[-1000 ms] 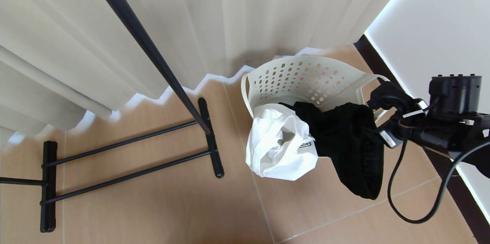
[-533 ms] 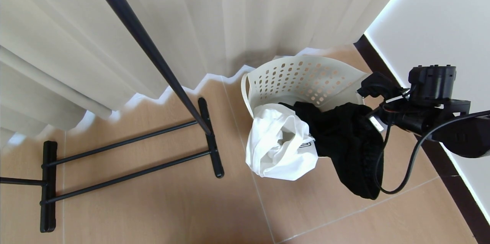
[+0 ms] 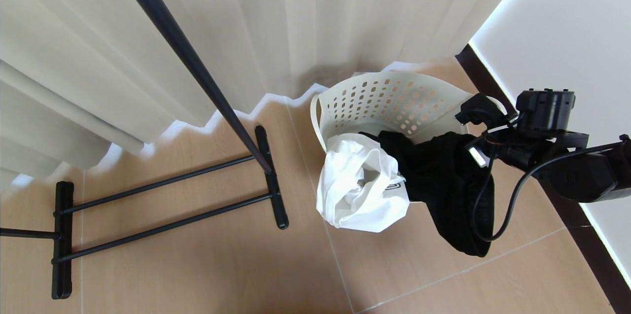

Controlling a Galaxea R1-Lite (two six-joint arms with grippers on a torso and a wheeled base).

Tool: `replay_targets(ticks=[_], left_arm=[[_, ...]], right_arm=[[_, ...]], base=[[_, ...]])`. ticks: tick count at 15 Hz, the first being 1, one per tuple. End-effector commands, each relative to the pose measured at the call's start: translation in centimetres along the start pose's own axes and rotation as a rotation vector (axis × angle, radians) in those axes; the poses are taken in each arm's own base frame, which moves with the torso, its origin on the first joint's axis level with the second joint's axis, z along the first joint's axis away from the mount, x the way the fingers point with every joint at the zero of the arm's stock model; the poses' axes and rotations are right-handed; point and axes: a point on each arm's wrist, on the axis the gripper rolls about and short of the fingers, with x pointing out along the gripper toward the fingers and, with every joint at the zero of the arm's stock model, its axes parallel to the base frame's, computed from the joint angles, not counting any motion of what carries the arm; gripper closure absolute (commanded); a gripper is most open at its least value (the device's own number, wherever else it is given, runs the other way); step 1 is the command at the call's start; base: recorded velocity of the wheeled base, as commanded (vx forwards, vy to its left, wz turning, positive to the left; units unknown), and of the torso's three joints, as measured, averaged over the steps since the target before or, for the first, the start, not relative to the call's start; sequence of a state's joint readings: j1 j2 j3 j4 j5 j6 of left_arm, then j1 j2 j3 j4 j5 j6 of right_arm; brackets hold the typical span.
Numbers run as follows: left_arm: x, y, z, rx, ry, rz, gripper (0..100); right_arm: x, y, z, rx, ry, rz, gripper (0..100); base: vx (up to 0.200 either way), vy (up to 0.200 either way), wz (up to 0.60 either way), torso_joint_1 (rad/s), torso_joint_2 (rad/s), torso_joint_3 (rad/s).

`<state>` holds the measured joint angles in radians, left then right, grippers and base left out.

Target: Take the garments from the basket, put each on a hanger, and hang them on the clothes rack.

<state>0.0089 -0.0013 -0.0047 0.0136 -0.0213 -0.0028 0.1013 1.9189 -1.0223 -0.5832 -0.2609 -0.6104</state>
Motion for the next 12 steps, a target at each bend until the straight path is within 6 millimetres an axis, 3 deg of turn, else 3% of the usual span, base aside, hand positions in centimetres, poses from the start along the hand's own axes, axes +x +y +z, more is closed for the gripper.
replay_targets(ticks=[1,5,8,10,11,12], left_arm=[[0.0,0.0,0.0,0.0,0.002,0.0,0],[0.0,0.0,0.0,0.0,0.002,0.0,0],[0.0,0.0,0.0,0.0,0.002,0.0,0],[0.0,0.0,0.0,0.0,0.002,0.0,0],[0.0,0.0,0.0,0.0,0.002,0.0,0],[0.0,0.0,0.0,-0.002,0.002,0.0,0]], right_arm=[[0.1,0.2,-0.2,-0.002,0.006,0.006,100],[-0.7,-0.2,-0.1,0.02,-0.006,0.005,100],[-3.9,-0.9,0.2,0.083,-0.044,0.017,100],[-9.7,-1.7,0.4,0.2,-0.123,0.038,100],[-11.4,-1.9,0.2,0.217,-0.145,0.037,100],[-15.5,-2.3,-0.2,0.248,-0.206,0.04,100]], base=[[0.0,0.0,0.0,0.0,0.0,0.0],[0.0,0.0,0.0,0.0,0.0,0.0],[0.0,0.0,0.0,0.0,0.0,0.0],[0.0,0.0,0.0,0.0,0.0,0.0],[0.0,0.0,0.0,0.0,0.0,0.0],[0.0,0.0,0.0,0.0,0.0,0.0]])
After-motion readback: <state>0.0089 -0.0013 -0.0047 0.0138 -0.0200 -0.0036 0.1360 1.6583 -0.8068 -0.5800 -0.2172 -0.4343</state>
